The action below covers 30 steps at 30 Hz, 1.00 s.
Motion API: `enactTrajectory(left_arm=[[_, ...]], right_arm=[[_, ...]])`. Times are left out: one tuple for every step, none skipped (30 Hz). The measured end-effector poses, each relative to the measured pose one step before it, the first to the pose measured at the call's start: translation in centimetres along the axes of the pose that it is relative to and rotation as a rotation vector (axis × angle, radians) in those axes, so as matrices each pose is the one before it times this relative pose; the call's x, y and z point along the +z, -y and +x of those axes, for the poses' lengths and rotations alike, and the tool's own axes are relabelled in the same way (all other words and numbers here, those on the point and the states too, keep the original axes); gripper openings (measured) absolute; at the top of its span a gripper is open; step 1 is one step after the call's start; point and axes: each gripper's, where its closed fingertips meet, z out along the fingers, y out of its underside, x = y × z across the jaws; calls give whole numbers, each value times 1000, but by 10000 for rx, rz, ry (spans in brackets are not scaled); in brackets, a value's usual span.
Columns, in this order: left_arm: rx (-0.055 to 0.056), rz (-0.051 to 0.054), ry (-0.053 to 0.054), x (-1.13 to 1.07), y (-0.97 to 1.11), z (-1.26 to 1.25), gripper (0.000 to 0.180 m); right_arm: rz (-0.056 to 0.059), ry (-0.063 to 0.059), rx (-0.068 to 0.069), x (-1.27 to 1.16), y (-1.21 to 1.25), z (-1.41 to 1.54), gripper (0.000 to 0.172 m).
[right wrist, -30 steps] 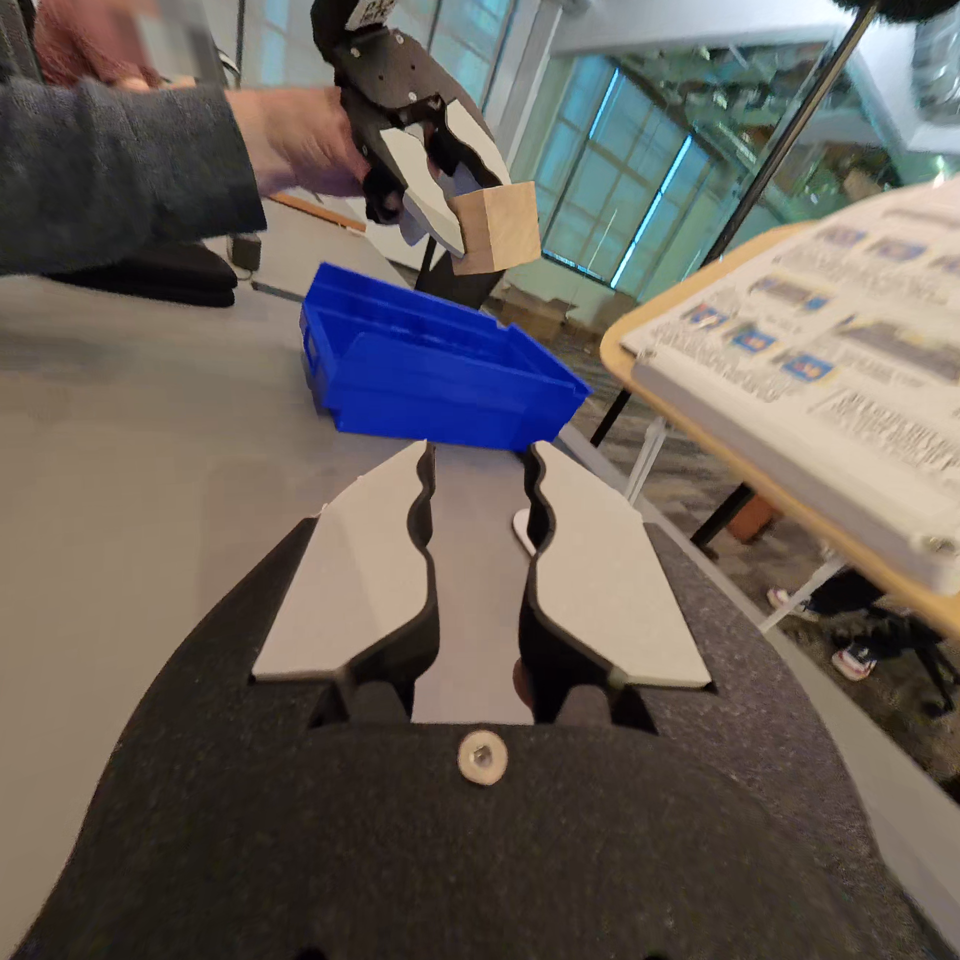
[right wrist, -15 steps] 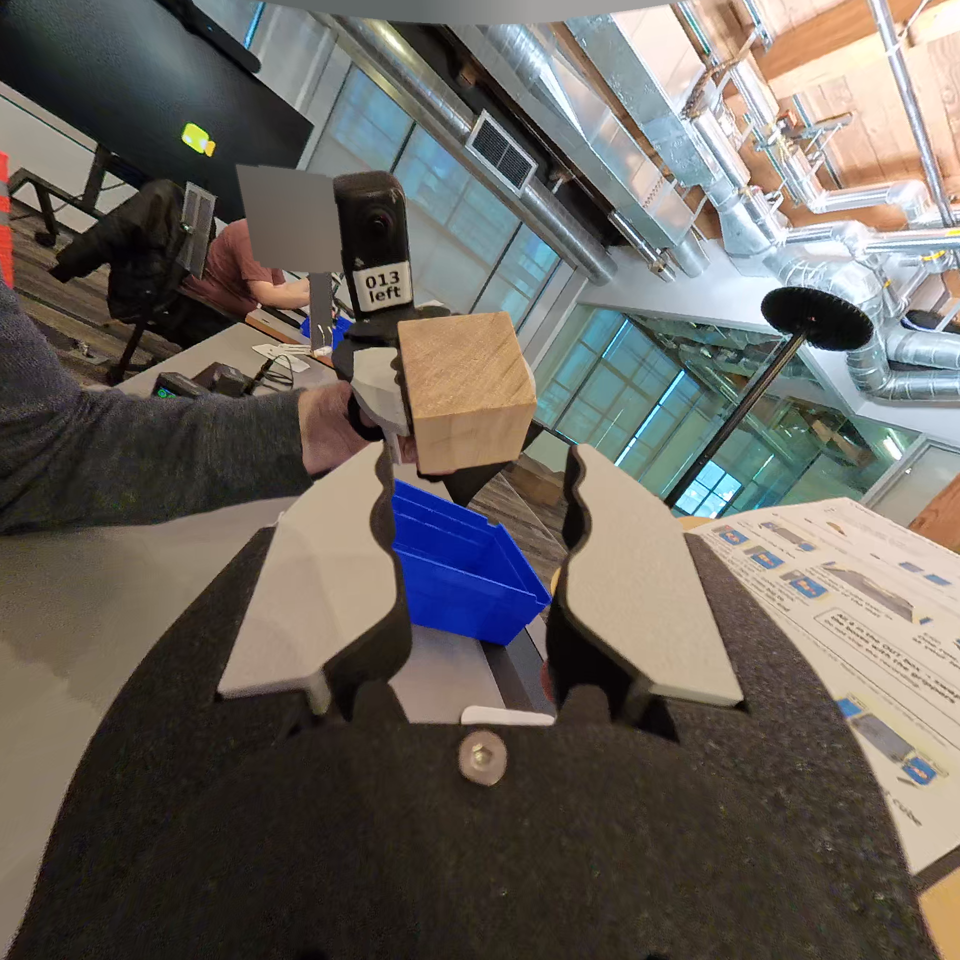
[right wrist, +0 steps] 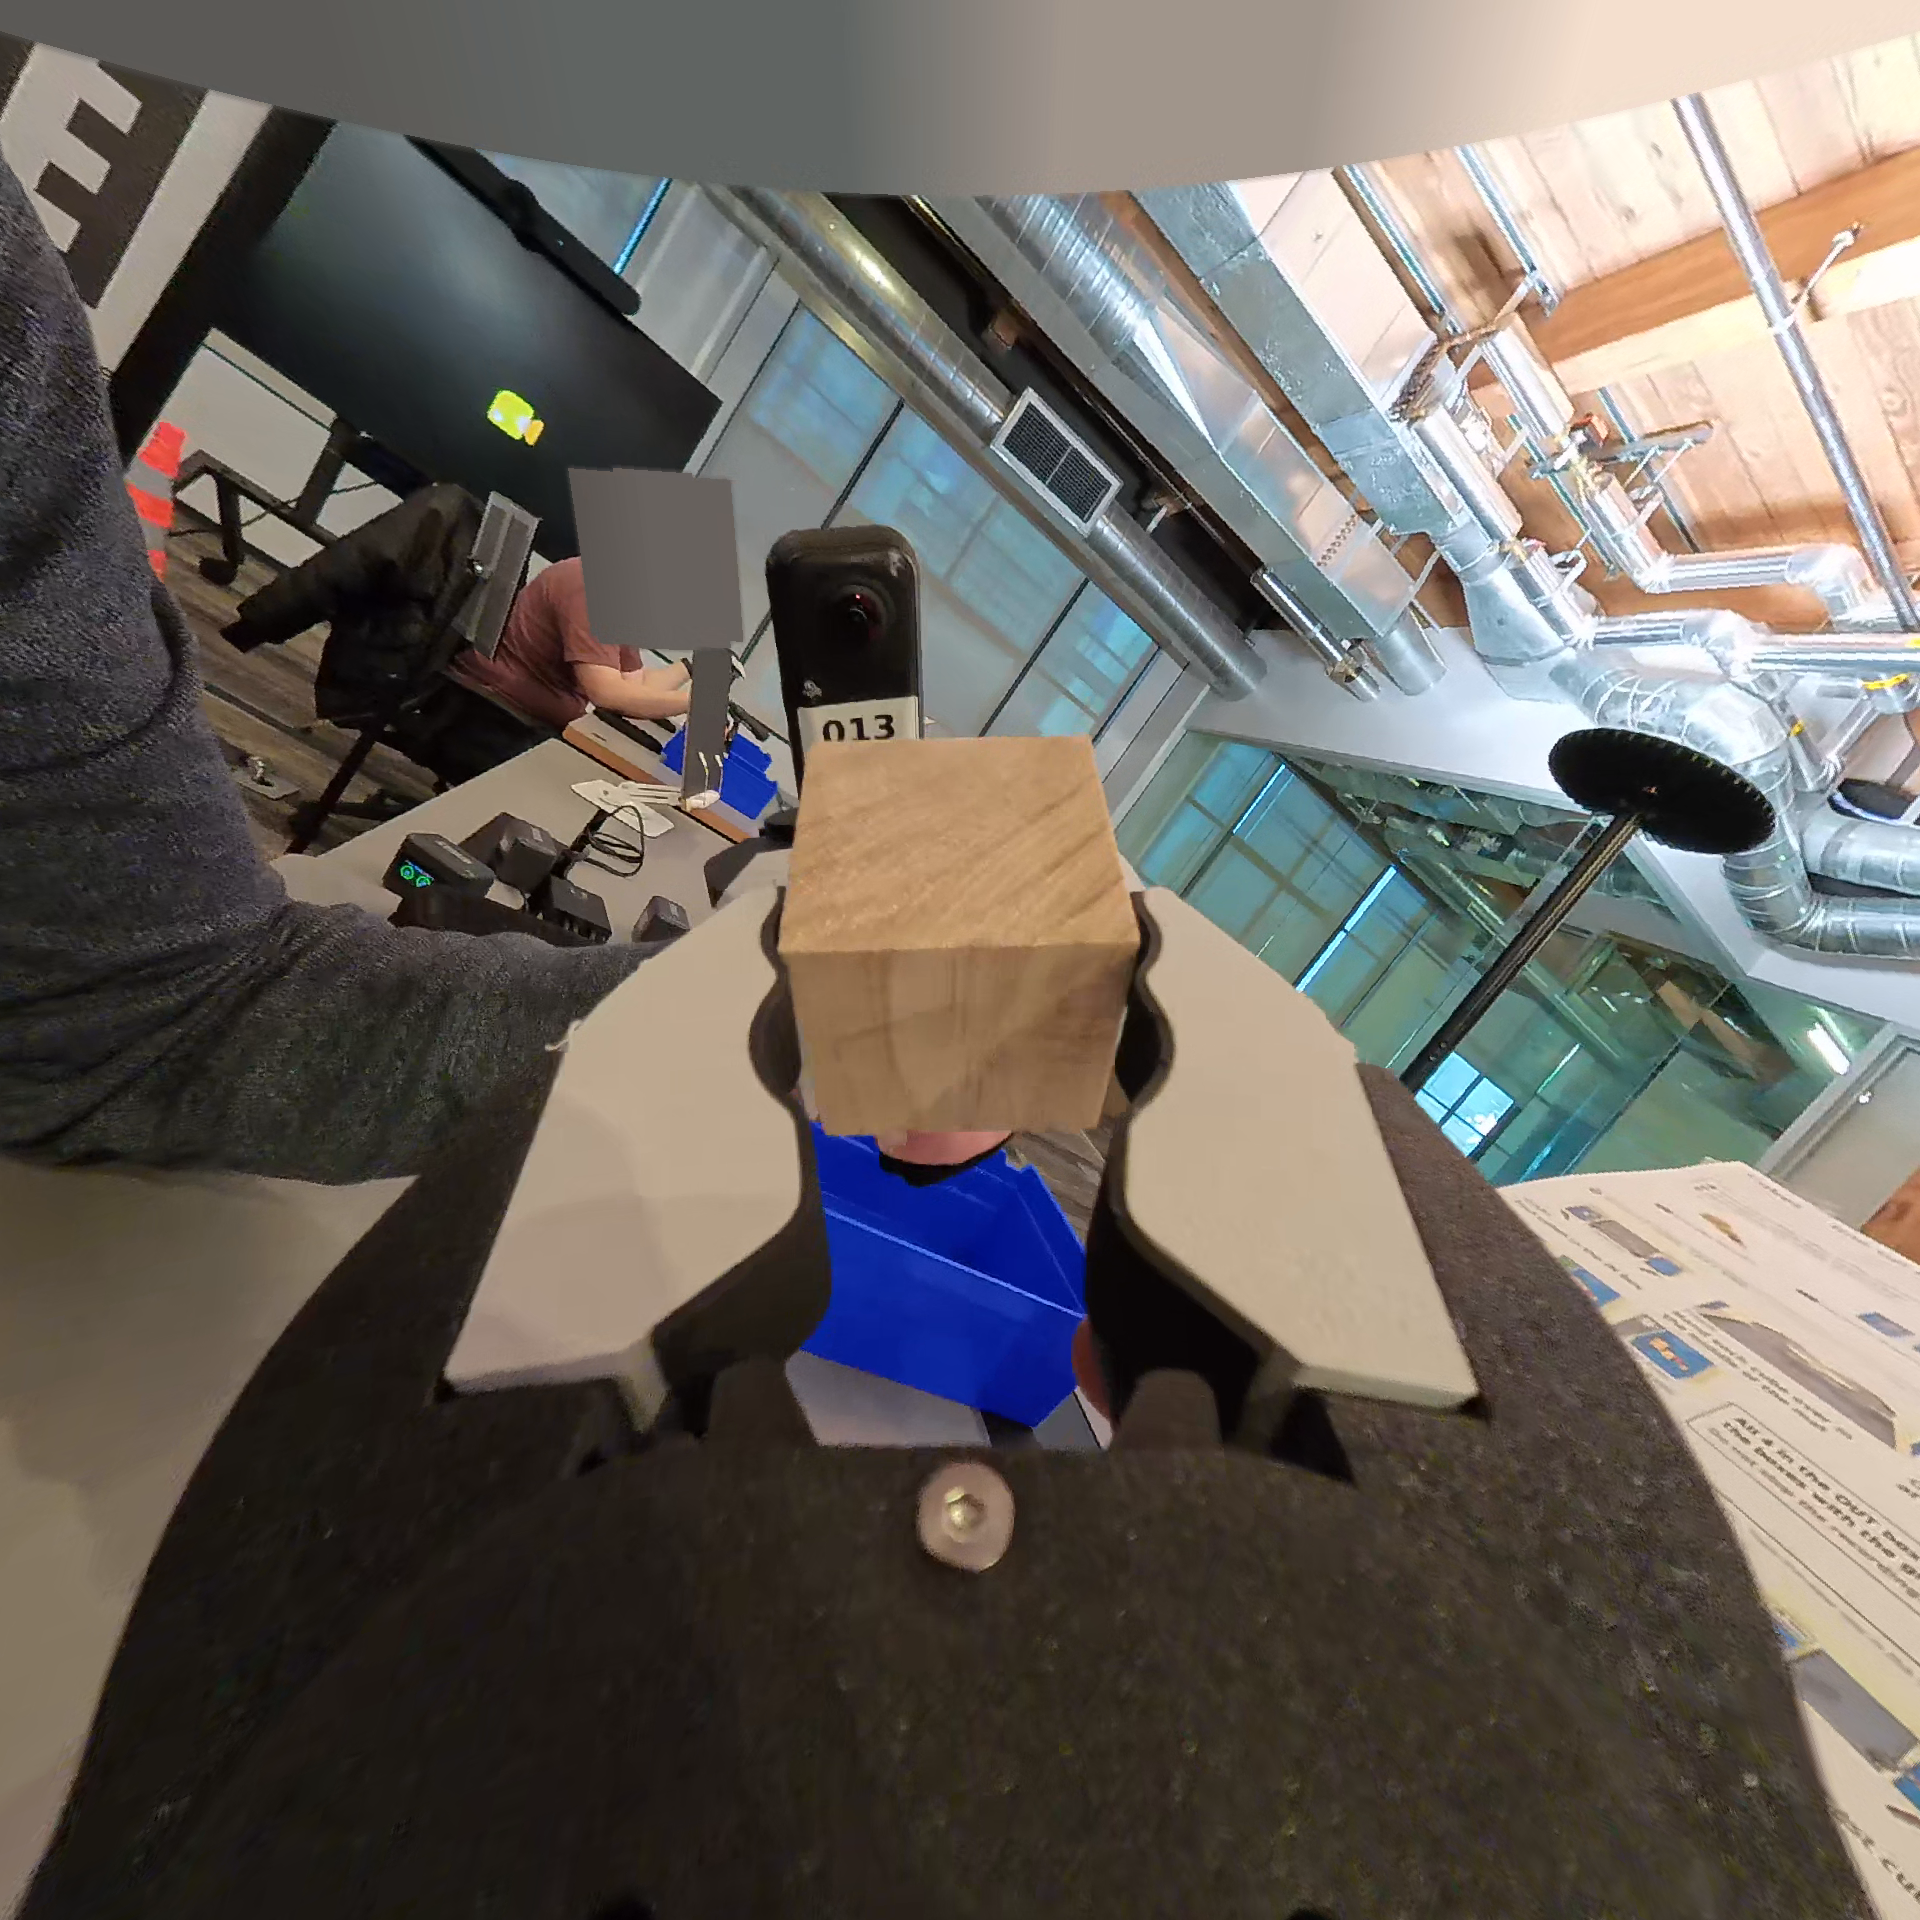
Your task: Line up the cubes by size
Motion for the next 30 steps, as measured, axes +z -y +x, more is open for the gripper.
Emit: enactTrajectory(left_arm=[[-55, 137, 6, 67, 130, 19, 61], [-53, 75, 9, 21, 65, -29, 61], [-31, 50, -10, 7, 40, 4, 61], [-19, 30, -15, 1, 8, 11, 61], [-32, 48, -6, 17, 38, 31, 61], [-51, 48, 15, 24, 41, -10, 61], [-57, -7, 14, 42, -20, -33, 61], [-45, -35, -8, 34, -19, 1, 61], [-22, -8, -30, 29, 38, 55, 61], [-11, -6, -13, 25, 62, 33, 61], [-12, -27, 18, -8, 47, -24, 61], [4, -34, 29, -61, 38, -68, 62], [48, -72, 83, -120, 10, -147, 62], [52, -65, 113, -188, 9, -225, 62], [7, -26, 92, -256, 50, -231, 61], [-5, -46, 111, -270, -5, -267, 62], [11, -78, 144, -247, -82, -314, 61], [8, -96, 120, -236, -117, -279, 60], [0, -96, 117, -223, -131, -269, 59], [-8, -82, 116, -193, -110, -256, 57], [24, -133, 88, -140, -201, -203, 55], [79, -200, 73, -108, -292, -143, 54], [69, -171, 28, -111, -239, -77, 53], [32, -48, 25, -150, -52, -81, 51], [-8, 32, 67, -159, 70, -181, 50], [-8, -1, 60, -158, 42, -184, 50], [37, -36, 41, -139, 9, -144, 49], [50, -42, 38, -131, -11, -118, 48], [12, -21, 18, -115, 9, -89, 47], [12, -18, 15, -105, 23, -57, 46]], right_arm=[[70, -1, 2, 1, 172, -27, 59], [0, -8, 45, 11, 76, 30, 59], [-9, -3, 30, 20, 46, 14, 59], [11, -24, -23, 24, 41, -16, 59], [27, -14, -8, 9, 54, -29, 59], [19, -4, 41, 6, 61, 21, 59], [-7, -14, 34, -5, 42, 49, 59], [-7, -4, 9, -30, 58, 30, 59], [40, 21, 19, -36, 129, -17, 59], [37, 29, 34, -22, 136, -27, 59], [28, 15, 14, -40, 148, 16, 59], [24, 26, 12, -59, 155, 16, 59], [-8, 3, -6, -81, 141, 74, 59], [12, -44, -13, -150, 185, 182, 59], [4, -50, -8, -191, 220, 238, 59], [-20, -63, -51, -228, 194, 294, 58], [-92, -55, -112, -288, 126, 318, 59], [-151, -98, -177, -362, 80, 435, 58], [-189, -97, -185, -458, 50, 505, 58], [-204, -60, -120, -557, 22, 545, 58], [-234, -117, -154, -659, -2, 658, 58], [-324, -172, -207, -753, -137, 796, 58], [-447, -96, -211, -859, -337, 777, 58], [-500, -119, -240, -967, -501, 841, 58], [-512, -222, -284, -1050, -676, 1025, 58], [-565, -99, -134, -1030, -863, 966, 58], [-626, 27, -31, -1008, -1041, 884, 58], [-636, -88, -172, -981, -1130, 1013, 59], [-716, -79, -209, -887, -1358, 1013, 58], [-778, 106, -92, -773, -1559, 803, 58]])
